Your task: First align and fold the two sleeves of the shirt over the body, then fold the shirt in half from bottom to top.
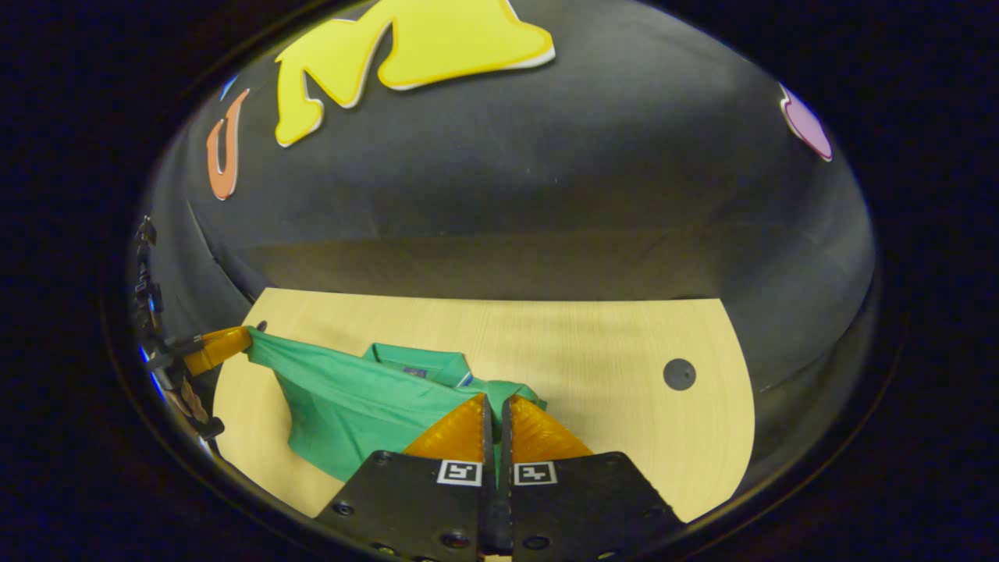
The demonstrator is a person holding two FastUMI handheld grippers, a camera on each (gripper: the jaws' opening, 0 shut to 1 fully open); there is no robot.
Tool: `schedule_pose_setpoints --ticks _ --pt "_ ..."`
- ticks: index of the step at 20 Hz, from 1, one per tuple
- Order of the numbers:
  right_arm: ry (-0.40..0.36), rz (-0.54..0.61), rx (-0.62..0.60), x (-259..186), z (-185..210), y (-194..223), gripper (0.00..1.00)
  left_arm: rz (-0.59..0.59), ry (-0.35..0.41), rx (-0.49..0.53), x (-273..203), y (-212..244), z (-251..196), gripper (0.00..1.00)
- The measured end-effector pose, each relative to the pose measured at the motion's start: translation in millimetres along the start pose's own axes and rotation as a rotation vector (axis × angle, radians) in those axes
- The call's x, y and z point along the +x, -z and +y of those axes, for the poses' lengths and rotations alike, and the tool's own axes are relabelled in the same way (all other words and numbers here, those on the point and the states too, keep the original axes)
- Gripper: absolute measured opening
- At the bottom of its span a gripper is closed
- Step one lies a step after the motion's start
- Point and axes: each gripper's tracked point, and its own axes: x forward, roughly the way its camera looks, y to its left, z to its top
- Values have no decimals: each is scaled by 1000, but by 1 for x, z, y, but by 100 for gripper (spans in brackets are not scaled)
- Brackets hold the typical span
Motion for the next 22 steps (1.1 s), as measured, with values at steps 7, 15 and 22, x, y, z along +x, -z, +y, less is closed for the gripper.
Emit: schedule_pose_setpoints --ticks 7,15,22 --pt "35 -13 -33 61 -9 18 0 28 -6 16 44 21 -3 9" --pt "65 -21 -62 61 5 59 74 71 -71 88 39 46 0 100" --pt "72 -173 -42 -10 17 34 96 -66 -114 -2 -22 15 -3 100"
